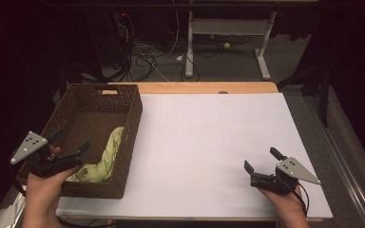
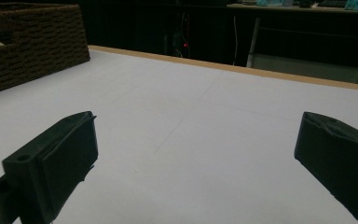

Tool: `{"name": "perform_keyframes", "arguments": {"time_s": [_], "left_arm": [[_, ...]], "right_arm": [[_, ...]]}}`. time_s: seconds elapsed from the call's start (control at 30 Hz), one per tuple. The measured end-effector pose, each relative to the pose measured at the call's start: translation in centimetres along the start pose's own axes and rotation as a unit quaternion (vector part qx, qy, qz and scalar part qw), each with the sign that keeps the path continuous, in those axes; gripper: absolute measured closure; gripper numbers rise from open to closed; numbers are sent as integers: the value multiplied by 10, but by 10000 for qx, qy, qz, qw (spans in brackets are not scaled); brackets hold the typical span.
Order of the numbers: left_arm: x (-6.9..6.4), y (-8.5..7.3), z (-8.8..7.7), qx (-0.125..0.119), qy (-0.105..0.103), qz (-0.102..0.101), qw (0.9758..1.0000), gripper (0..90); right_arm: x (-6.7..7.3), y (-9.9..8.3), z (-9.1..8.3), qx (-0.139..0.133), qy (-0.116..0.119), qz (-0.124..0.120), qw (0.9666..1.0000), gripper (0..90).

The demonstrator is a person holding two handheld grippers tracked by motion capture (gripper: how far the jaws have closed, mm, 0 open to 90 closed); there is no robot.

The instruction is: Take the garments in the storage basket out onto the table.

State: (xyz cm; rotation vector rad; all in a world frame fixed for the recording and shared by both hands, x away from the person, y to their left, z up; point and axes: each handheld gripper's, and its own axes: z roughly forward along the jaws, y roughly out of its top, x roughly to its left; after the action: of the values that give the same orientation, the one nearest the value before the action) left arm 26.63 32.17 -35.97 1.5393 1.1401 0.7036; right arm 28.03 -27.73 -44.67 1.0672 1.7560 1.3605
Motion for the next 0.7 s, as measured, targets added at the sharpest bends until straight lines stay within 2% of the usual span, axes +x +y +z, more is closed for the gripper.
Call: {"name": "perform_keyframes", "arguments": {"time_s": [0.13, 0.27, 0.43, 0.5, 0.57, 0.6, 0.67, 0.7], "left_arm": [[12, -2, -8, -95, 146, -126, 9998, 0], [17, -5, -10, -78, 167, -185, 9997, 0], [11, 0, -7, -2, 339, 34, 9994, 0], [9, 4, -3, 26, 297, 20, 9996, 0], [7, 7, 3, 164, 249, 31, 9996, 0], [7, 9, 6, 249, 168, -8, 9995, 0], [7, 15, 12, 332, -164, -97, 9993, 0], [10, 18, 12, 552, -188, 113, 9982, 0]], "right_arm": [[-2, 0, -1, -2, 14, 91, 10000, 2], [-3, -1, -1, 19, -14, 126, 9999, 1], [-5, 0, -3, -19, -41, 104, 9999, 2], [-8, -1, -4, 12, -22, 96, 10000, 2], [-10, -2, -3, 52, -34, 132, 9999, 2], [-11, -2, -4, 50, -32, 174, 9998, 2], [-11, -2, -4, 5, -21, 219, 9998, 2], [-11, -2, -5, -2, -25, 211, 9998, 1]]}}
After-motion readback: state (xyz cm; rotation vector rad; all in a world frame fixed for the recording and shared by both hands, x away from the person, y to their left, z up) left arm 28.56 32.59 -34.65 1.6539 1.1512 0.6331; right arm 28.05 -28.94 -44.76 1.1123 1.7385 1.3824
